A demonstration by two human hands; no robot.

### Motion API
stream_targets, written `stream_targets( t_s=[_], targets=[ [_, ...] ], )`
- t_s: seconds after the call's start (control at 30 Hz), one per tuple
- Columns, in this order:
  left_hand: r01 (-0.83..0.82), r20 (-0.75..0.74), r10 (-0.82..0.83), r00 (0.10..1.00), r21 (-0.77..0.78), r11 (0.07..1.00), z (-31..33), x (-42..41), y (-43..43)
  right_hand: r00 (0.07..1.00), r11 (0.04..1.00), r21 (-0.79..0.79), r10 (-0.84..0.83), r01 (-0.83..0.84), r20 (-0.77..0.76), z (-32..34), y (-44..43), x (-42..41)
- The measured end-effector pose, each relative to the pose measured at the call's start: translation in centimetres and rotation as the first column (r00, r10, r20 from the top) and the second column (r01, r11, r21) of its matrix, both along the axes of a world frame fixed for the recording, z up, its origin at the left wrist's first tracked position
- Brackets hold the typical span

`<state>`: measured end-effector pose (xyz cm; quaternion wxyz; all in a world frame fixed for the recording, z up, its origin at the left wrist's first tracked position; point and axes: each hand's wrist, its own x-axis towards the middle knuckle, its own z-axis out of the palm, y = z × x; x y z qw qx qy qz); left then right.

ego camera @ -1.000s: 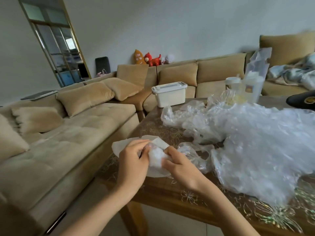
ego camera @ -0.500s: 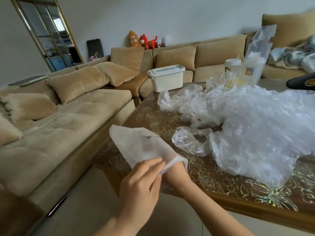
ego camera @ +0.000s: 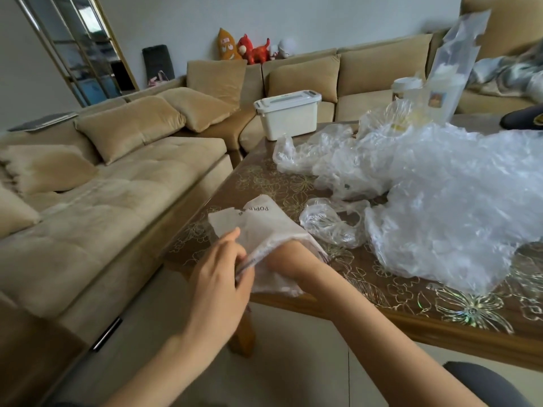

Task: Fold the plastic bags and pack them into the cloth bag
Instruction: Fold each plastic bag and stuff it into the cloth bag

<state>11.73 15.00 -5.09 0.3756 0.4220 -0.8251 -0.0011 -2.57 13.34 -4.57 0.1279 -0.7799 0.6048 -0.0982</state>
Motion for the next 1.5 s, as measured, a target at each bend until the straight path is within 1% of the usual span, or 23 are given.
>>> stream_targets(
  t_s=[0.03, 0.07, 0.13, 0.23, 0.27, 0.3, 0.37, 0.43, 0.47, 0.53, 0.6, 0.7, 0.77, 0.93, 1.0, 1.07, 1.13, 1.17, 1.23, 1.27, 1.37, 1.43, 1.5],
  targets=[
    [-0.025, 0.015, 0.024, 1.000, 0.023, 0.999, 0.0, 0.1, -0.8, 1.000, 1.000, -0.007, -0.012, 0.012, 0.001, 0.7, 0.1, 0.1],
    [-0.057, 0.046, 0.055, 0.997, 0.049, 0.997, 0.1, 0.3, -1.6, 0.988, 0.997, -0.018, -0.067, 0.070, 0.136, 0.8, 0.3, -0.1],
    [-0.093, 0.147, 0.076, 0.986, 0.111, 0.989, -0.4, 0.4, -3.0, 0.953, 0.998, -0.013, -0.060, 0.067, 0.298, 1.9, 1.4, -0.3],
    [-0.139, 0.347, 0.062, 0.936, 0.202, 0.969, -1.8, 0.0, -4.7, 0.789, 0.990, -0.056, -0.070, 0.131, 0.610, 2.6, 2.4, -2.5],
    [-0.140, 0.384, 0.044, 0.922, 0.226, 0.964, -2.2, -0.2, -5.4, 0.767, 0.971, -0.084, -0.122, 0.223, 0.630, 2.6, 2.3, -3.6],
    [-0.148, 0.399, 0.034, 0.916, 0.259, 0.954, -2.6, -0.4, -6.1, 0.793, 0.931, -0.153, -0.186, 0.331, 0.580, 2.3, 2.1, -4.9],
    [-0.190, 0.423, 0.041, 0.905, 0.316, 0.929, -2.9, -0.8, -7.7, 0.893, 0.853, -0.284, -0.373, 0.437, 0.253, 0.5, 1.4, -7.1],
    [-0.235, 0.488, 0.060, 0.871, 0.306, 0.922, -3.3, -1.2, -9.8, 0.910, 0.883, -0.227, -0.413, 0.411, 0.040, -1.6, 1.2, -8.5],
    [-0.255, 0.519, 0.075, 0.852, 0.286, 0.924, -3.6, -1.3, -10.9, 0.911, 0.896, -0.176, -0.412, 0.408, 0.017, -2.4, 1.2, -8.8],
    [-0.290, 0.558, 0.100, 0.824, 0.264, 0.920, -3.7, -1.6, -13.2, 0.916, 0.895, -0.205, -0.399, 0.396, 0.029, -3.9, 1.1, -9.4],
    [-0.344, 0.603, 0.140, 0.786, 0.236, 0.909, -3.4, -1.6, -15.1, 0.927, 0.874, -0.324, -0.373, 0.363, 0.034, -4.5, 1.1, -9.5],
    [-0.416, 0.671, 0.184, 0.718, 0.202, 0.887, -2.8, -1.4, -17.5, 0.929, 0.805, -0.464, -0.334, 0.369, 0.161, -4.9, 1.2, -9.8],
    [-0.424, 0.657, 0.176, 0.733, 0.238, 0.874, -2.8, -1.5, -18.6, 0.929, 0.770, -0.521, -0.298, 0.369, 0.218, -4.7, 1.7, -9.6],
    [-0.356, 0.543, 0.061, 0.837, 0.458, 0.814, -2.9, -1.9, -17.6, 0.986, 0.872, -0.467, -0.088, 0.143, 0.138, -4.8, 3.1, -8.7],
    [-0.237, 0.446, 0.048, 0.894, 0.378, 0.895, -2.7, -1.7, -15.6, 0.993, 0.917, -0.396, -0.003, 0.051, 0.120, -5.1, 3.9, -8.7],
    [-0.006, 0.215, -0.039, 0.976, 0.203, 0.979, -2.5, -1.6, -12.9, 0.984, 0.940, -0.341, 0.063, -0.003, 0.166, -4.9, 4.6, -8.6],
    [0.176, 0.045, -0.183, 0.982, 0.126, 0.976, -2.4, -2.2, -10.2, 0.949, 0.953, -0.299, 0.056, 0.041, 0.309, -4.4, 5.1, -8.2],
    [0.251, 0.007, -0.256, 0.967, 0.175, 0.952, -2.4, -2.8, -9.1, 0.920, 0.954, -0.284, 0.022, 0.098, 0.392, -4.3, 5.2, -8.1],
    [0.371, 0.037, -0.404, 0.914, 0.330, 0.868, -3.0, -3.9, -7.7, 0.872, 0.928, -0.288, -0.071, 0.236, 0.484, -4.2, 5.2, -7.9],
    [0.403, 0.098, -0.465, 0.880, 0.365, 0.839, -3.6, -4.4, -7.4, 0.875, 0.925, -0.270, -0.115, 0.267, 0.470, -4.1, 5.3, -8.1],
    [0.419, 0.270, -0.521, 0.810, 0.355, 0.836, -5.1, -5.0, -8.0, 0.951, 0.969, -0.139, -0.163, 0.204, 0.262, -4.2, 5.7, -9.1],
    [0.421, 0.242, -0.509, 0.826, 0.334, 0.843, -5.7, -5.0, -8.5, 0.969, 0.971, -0.117, -0.187, 0.207, 0.162, -4.8, 5.7, -9.5],
    [0.448, 0.204, -0.499, 0.842, 0.252, 0.858, -5.9, -4.9, -8.9, 0.959, 0.953, -0.178, -0.210, 0.244, 0.191, -5.1, 5.5, -9.2]
  ],
)
